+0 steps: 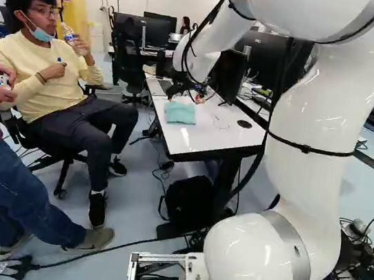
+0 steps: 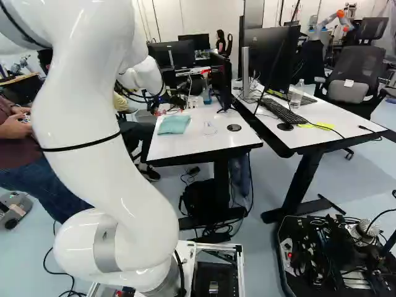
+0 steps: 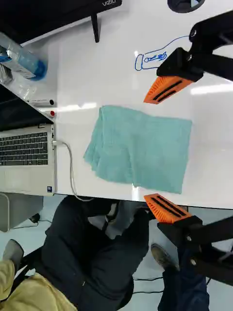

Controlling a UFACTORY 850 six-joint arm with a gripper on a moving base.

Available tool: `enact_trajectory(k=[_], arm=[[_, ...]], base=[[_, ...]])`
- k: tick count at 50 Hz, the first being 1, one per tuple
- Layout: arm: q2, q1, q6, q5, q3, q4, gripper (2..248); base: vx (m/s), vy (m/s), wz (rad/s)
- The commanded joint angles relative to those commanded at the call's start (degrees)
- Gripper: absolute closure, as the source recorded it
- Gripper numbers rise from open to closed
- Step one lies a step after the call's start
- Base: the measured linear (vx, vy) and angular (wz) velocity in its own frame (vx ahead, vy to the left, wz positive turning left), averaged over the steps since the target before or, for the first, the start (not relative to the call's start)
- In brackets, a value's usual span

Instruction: Clean the table with the green towel

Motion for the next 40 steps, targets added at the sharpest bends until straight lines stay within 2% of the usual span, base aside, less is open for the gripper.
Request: enact_trajectory(k=[27,40], arm=[[7.4,1.3,0.0,-0.3,8.1,0.0,3],[9.0,1.5,0.0,-5.9,9.8,0.1,3]], base=[[0.000,0.000,0.000],[0.000,0.000,0.000]])
